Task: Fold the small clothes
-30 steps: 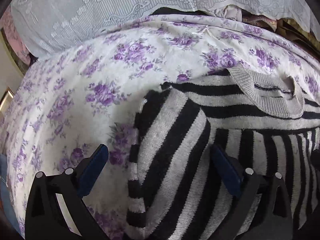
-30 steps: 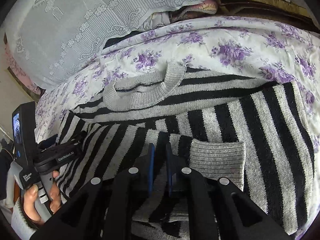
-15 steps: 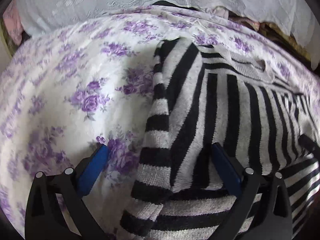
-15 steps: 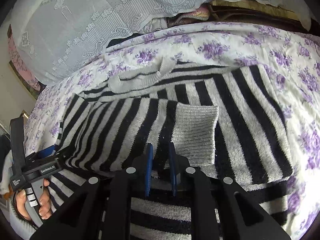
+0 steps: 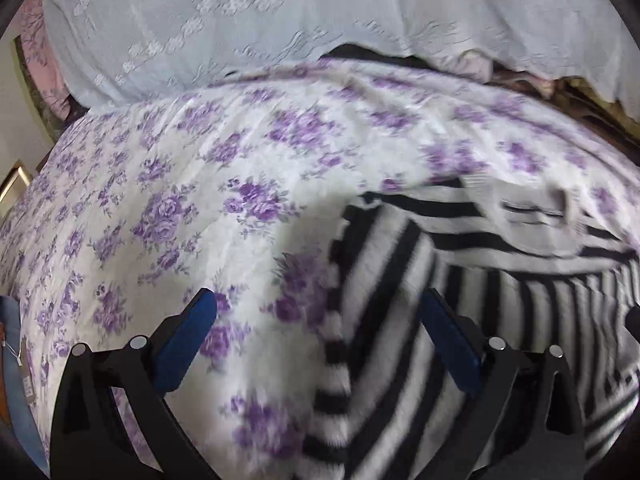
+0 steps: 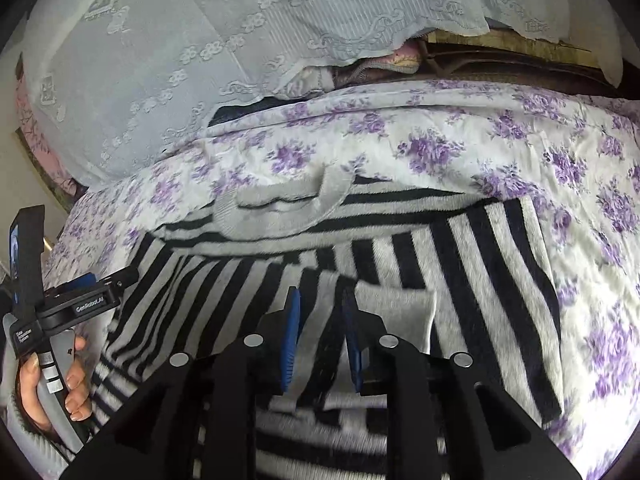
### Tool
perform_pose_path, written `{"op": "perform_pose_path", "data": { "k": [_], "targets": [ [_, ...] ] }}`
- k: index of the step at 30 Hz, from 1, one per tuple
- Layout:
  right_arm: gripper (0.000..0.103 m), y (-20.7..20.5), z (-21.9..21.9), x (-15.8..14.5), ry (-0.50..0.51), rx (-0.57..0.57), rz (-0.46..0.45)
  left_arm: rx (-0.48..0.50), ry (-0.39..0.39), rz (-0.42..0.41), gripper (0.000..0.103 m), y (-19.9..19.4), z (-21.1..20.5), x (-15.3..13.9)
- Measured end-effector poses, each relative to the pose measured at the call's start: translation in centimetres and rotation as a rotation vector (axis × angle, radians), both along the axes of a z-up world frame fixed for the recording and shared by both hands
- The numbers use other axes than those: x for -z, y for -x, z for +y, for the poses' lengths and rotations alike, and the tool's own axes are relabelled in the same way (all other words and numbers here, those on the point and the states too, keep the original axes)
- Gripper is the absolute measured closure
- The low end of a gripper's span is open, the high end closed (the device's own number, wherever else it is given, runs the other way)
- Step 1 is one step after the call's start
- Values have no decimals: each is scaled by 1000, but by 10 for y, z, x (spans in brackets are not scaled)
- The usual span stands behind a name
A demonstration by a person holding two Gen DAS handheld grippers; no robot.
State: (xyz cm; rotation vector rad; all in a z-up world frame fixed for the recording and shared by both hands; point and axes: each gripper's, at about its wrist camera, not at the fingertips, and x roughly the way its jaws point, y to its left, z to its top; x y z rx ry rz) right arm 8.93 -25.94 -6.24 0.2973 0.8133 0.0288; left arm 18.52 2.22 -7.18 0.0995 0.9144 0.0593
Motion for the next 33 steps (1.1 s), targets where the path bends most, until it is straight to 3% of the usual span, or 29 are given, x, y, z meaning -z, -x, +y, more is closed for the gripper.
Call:
{"op": "perform_pose_path", "data": {
  "k": [2,3,7,9,11,13,16,17,19,20,21,22,24,25,27,28,29,30,33],
  "targets": [
    [78,-8,-6,19,-28,-4,37,-19,-5,70,4,-19,3,29],
    [78,-5,-7,22,-38,-7,1,-27,31,46,4,-18,7,31],
    [78,-2,-5,19,-17,-11,-3,-25,26,19,4,-11,8,27],
    [78,6,-2,11,-1,5,-25,-15,59,-3,5,4,9,16],
    [76,19,11,-4,-17,-39,-83,37,117,-44,5,28,2,1],
    [76,21,34,-13,-33,-129,-100,156,133,-73,5,52,-21,-13],
    [80,14,62,-10,-91,-262,-46,301,107,-17,5,59,-56,-9],
    [81,10,63,-5,-86,-258,-16,294,35,-5,4,56,-64,1],
    [84,1,45,13,-132,-218,50,290,20,14,4,55,-62,13],
    [99,0,28,20,-212,-213,61,288,72,24,4,54,-52,14],
    [103,1,7,25,-276,-181,71,277,88,33,4,53,-43,13],
    [103,4,-10,26,-309,-151,69,245,57,26,4,52,-31,11],
    [103,15,-47,25,-316,-86,47,124,-118,-30,4,53,-8,14],
    [103,20,-64,26,-336,-61,43,114,-123,-36,4,53,3,15],
    [103,30,-89,26,-364,31,35,118,77,32,4,47,37,14],
    [97,33,-94,20,-346,82,25,85,115,43,4,45,46,10],
    [94,34,-94,12,-312,123,7,56,102,20,4,44,47,3],
    [93,33,-85,2,-302,108,-25,61,71,-23,5,44,40,-7],
    [73,13,-41,-13,-263,-29,-32,141,51,-48,5,36,2,-23]
  ]
}}
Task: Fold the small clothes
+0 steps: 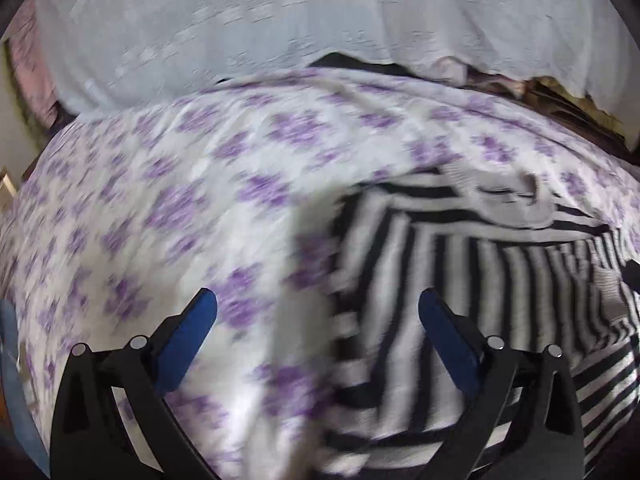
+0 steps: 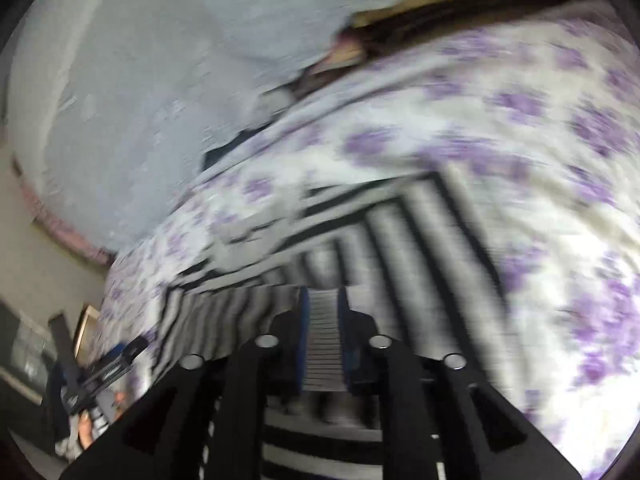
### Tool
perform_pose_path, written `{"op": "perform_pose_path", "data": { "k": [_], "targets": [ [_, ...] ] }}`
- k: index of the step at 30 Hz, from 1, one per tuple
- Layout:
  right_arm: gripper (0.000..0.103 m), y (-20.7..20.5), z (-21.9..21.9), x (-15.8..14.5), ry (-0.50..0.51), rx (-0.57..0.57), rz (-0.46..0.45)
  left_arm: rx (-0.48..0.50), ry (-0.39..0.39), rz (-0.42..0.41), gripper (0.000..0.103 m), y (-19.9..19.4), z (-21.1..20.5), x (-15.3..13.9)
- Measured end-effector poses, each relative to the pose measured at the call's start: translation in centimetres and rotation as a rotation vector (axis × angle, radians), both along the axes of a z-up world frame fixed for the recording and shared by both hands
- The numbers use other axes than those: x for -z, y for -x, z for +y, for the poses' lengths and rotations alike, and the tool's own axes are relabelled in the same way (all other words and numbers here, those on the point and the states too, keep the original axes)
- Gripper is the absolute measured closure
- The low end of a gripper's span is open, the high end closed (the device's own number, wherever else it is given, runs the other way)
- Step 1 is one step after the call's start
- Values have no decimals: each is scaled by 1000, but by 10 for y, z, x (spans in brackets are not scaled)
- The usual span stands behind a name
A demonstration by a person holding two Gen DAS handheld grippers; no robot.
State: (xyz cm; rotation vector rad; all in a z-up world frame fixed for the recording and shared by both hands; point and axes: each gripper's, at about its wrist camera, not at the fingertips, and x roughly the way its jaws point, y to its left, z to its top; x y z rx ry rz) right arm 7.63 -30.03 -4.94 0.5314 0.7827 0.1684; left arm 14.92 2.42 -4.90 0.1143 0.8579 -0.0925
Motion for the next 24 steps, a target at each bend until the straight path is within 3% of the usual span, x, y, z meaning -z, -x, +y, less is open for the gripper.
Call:
{"op": "perform_pose_path", "data": {
  "k": [2,4,6,7,9,12,15,18,20,23,24],
  "targets": [
    [61,-18,25,0,50,-51,3,50,-31,4,5,-10,-33,1],
    [61,-34,33,9,57,-52,35,30,-126,16,5,-25,-57,16],
    [64,-42,14,22,52,0,61,-20,-210,42,4,-38,-57,40],
    [81,-42,-1,27,17,2,57,-17,-167,53,4,-42,-47,48],
    [102,-35,-40,38,-47,91,81,-45,-60,80,4,-38,-21,45],
    [103,-7,-92,41,-200,243,72,-102,9,65,4,-29,16,35],
    [95,20,-80,20,-141,228,8,-106,92,28,5,-1,36,19],
    [86,41,-40,2,-142,75,-50,-33,132,-9,5,32,30,9],
    [57,43,-6,2,-119,-18,-39,20,86,5,5,46,12,15],
    [61,37,23,23,-4,-58,16,15,-64,63,4,43,-9,52],
    [67,37,18,31,-6,-49,16,16,-34,70,4,43,-3,56]
  ]
}}
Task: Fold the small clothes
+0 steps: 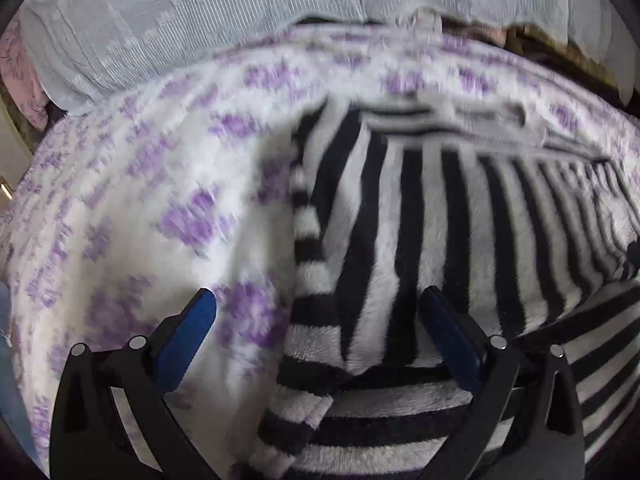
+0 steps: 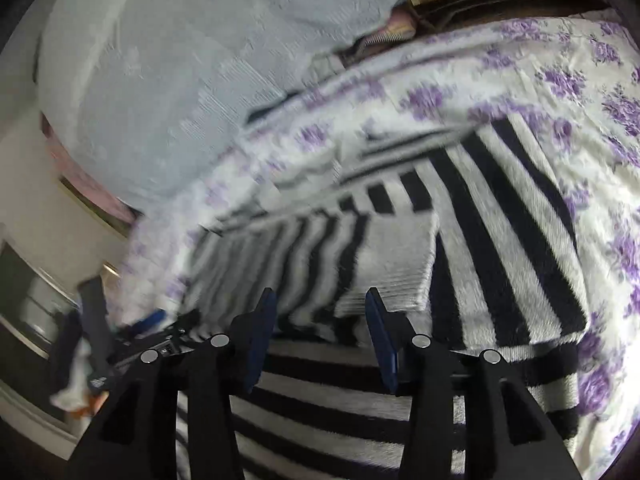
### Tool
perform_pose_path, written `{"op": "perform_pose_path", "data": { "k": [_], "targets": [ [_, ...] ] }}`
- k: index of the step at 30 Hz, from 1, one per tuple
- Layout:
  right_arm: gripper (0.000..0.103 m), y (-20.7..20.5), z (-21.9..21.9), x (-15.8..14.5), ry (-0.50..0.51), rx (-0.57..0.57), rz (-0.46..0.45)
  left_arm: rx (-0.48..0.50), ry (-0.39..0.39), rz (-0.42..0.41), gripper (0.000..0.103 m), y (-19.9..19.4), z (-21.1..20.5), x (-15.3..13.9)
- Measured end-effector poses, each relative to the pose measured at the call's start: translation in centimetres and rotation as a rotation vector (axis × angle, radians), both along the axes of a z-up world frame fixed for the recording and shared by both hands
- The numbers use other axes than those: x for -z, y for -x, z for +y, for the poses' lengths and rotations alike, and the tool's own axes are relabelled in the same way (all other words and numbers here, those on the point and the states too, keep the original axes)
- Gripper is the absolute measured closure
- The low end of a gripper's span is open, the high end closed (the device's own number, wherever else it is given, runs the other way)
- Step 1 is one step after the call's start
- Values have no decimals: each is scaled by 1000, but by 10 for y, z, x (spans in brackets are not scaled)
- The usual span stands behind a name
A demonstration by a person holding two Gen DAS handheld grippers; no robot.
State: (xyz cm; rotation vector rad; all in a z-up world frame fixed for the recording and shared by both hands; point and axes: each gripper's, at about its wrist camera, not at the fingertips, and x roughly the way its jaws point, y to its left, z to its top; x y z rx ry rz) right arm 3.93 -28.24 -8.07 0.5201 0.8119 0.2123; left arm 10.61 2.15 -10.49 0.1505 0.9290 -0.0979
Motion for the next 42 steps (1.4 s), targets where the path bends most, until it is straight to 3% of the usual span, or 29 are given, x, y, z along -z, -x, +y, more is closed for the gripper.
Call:
{"op": "perform_pose_path", "data": {
  "k": [1,2,4,5,7,9,10,11,13,16,18,22,25,28,30,31,32,35,39,42],
  "targets": [
    [93,3,-6,5,-16,33,12,-19,67,16,4,-1,10,0],
    [103,6,-18,8,-42,65,38,-39,118,51,4,-4,20,-1],
    [103,18,-42,12,-119,126,60,-68,205,81,4,3,40,0],
    [103,28,-52,11,-71,195,75,-71,212,75,4,10,45,0],
    [103,49,-65,9,-48,228,51,-65,211,53,4,29,50,-5],
    [96,73,-69,1,-58,236,16,-81,159,11,5,61,57,-15],
    [86,88,-68,-7,-42,234,-13,-77,152,-10,5,71,60,-19],
    [76,103,-68,-14,-21,228,-49,-67,152,-47,5,89,66,-26],
    [67,134,-69,-30,5,223,-118,-54,187,-112,5,123,82,-42],
    [63,177,-67,-48,35,182,-203,-45,232,-167,5,159,102,-61],
    [60,197,-60,-54,80,149,-204,-39,238,-140,5,177,110,-64],
    [58,234,-51,-47,157,98,-182,-12,230,-65,5,211,117,-49],
    [58,257,-60,-36,143,102,-163,4,207,-45,5,225,119,-33],
    [57,260,-67,-30,161,146,-139,22,223,-12,5,223,115,-23],
    [41,258,-67,-34,180,203,-151,32,205,-6,5,218,106,-21],
    [27,254,-65,-37,205,242,-156,37,196,-5,5,215,102,-20],
    [21,248,-61,-40,236,276,-163,38,172,-5,5,212,95,-19],
    [21,227,-43,-46,284,295,-187,20,115,-1,5,200,83,-15],
    [17,195,-19,-46,135,223,-193,2,99,22,5,189,75,-7],
    [16,179,4,-45,139,211,-231,6,86,24,5,185,72,-3]
  ]
}}
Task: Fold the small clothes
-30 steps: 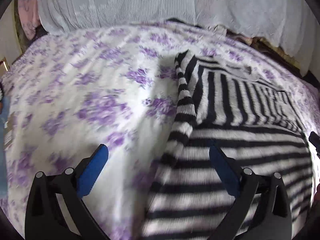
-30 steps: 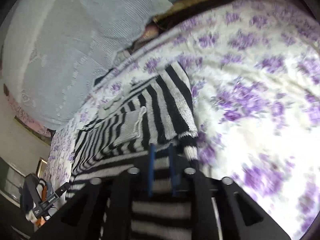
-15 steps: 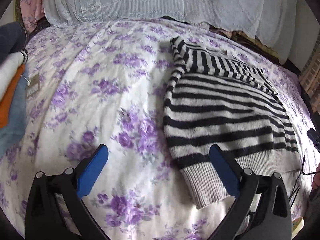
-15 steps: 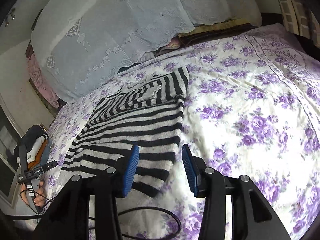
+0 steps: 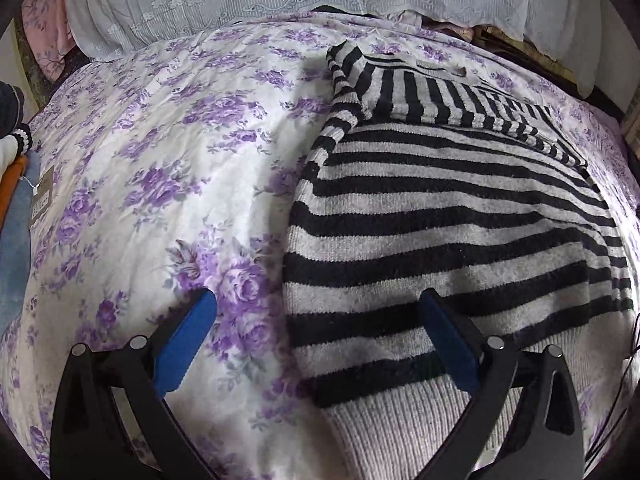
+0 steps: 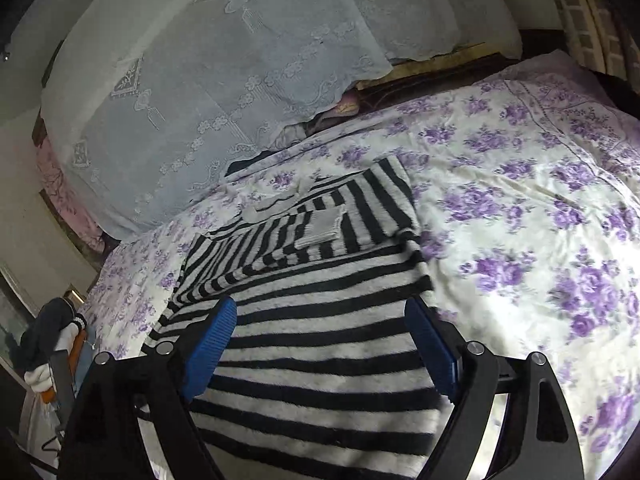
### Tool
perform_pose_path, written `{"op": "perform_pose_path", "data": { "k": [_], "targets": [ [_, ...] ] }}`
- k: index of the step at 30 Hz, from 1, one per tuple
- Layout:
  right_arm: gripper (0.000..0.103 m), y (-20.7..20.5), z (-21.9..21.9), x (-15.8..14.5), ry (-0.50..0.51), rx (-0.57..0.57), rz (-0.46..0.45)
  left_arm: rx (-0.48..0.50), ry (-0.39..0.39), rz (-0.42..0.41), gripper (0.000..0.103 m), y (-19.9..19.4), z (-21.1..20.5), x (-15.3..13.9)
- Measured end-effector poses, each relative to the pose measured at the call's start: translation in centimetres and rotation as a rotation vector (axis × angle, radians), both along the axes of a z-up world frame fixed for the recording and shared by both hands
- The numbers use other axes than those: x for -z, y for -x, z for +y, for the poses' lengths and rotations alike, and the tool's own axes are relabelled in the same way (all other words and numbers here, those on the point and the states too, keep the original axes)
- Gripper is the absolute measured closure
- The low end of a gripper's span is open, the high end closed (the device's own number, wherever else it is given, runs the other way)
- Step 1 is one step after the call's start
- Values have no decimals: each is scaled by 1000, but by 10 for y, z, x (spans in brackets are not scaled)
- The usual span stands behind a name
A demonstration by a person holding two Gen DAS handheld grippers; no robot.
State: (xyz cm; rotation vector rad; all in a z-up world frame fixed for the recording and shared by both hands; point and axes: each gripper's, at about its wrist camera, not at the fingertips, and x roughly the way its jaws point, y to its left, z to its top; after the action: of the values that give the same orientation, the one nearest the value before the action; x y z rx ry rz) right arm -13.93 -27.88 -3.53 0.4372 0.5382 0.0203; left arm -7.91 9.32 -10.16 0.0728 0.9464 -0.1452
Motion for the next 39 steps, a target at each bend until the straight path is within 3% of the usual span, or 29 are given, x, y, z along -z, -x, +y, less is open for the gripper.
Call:
{"op": "perform_pose_path", "data": {
  "k": [3,7,10,12,14,16,17,20,23,25,29,31,33,37,39],
  "targets": [
    [10,-14,28,8,61,-69,29,6,-5,-5,5,0,-1,2],
    [10,-16,77,30,332,-146,132,12,6,-7,5,1,-1,4],
    [10,7,93,22,439,-149,60,21,5,-9,5,3,-2,4],
    [10,20,94,25,456,-170,76,37,7,-8,5,5,-5,5],
    [10,27,83,38,388,-208,172,62,17,-4,5,8,-7,4],
    [10,36,59,48,242,-223,250,109,40,7,5,14,-13,3],
    [10,45,45,47,162,-222,238,134,51,13,5,17,-16,3],
    [10,66,21,47,46,-219,215,192,82,29,5,26,-22,4],
    [10,85,7,48,-12,-243,165,209,102,41,5,28,-22,6],
    [10,90,-3,49,-20,-203,190,212,125,54,5,26,-20,6],
    [10,92,-29,54,-163,-161,178,218,123,56,5,26,-22,6],
    [10,80,-23,60,-164,-203,225,219,113,62,5,23,-24,8],
    [13,74,-12,60,-126,-234,216,224,119,70,5,20,-24,9],
    [72,60,-1,66,-177,-301,244,249,176,83,5,18,-21,6],
    [73,60,-1,71,-198,-310,255,293,237,89,5,22,-18,2]
  ]
}}
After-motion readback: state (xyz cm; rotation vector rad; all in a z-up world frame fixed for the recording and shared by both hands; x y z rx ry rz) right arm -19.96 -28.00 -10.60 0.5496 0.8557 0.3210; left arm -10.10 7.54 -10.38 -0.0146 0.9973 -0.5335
